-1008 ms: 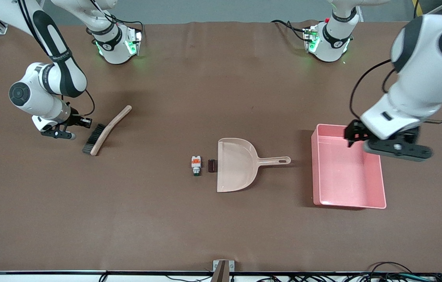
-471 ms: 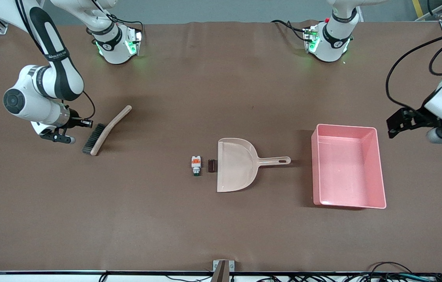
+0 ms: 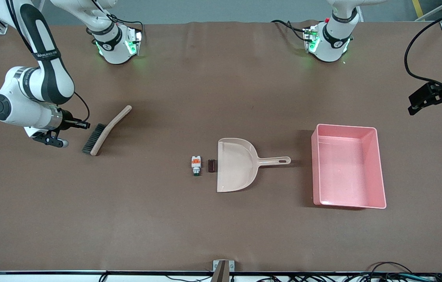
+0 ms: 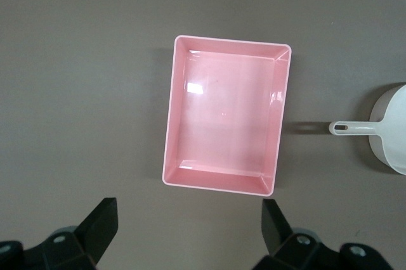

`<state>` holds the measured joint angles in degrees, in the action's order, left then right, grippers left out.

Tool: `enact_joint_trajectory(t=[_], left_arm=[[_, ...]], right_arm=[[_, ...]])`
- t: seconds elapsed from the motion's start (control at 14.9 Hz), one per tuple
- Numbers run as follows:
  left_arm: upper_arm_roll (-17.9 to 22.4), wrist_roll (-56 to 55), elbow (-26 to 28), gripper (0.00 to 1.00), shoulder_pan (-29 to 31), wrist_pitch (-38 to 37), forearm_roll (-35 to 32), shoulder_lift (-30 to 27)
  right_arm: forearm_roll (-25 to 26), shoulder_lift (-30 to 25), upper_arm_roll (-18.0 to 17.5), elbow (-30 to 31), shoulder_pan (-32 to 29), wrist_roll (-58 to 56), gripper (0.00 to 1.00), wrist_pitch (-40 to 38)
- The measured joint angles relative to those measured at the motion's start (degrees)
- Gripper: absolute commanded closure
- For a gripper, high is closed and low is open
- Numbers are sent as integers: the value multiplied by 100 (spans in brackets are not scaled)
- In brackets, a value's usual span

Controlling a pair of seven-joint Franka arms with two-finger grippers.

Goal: Clean e-waste and dump in bin

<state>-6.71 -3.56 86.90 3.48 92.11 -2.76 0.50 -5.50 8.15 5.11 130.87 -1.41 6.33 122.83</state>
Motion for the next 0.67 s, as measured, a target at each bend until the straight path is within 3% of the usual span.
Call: enact_joint_trajectory(t=[0.67], left_arm=[[335,0,185,0,-22,-375,76,-373]], right_arm=[[0,35,2,-192,-15,1,0,-357]])
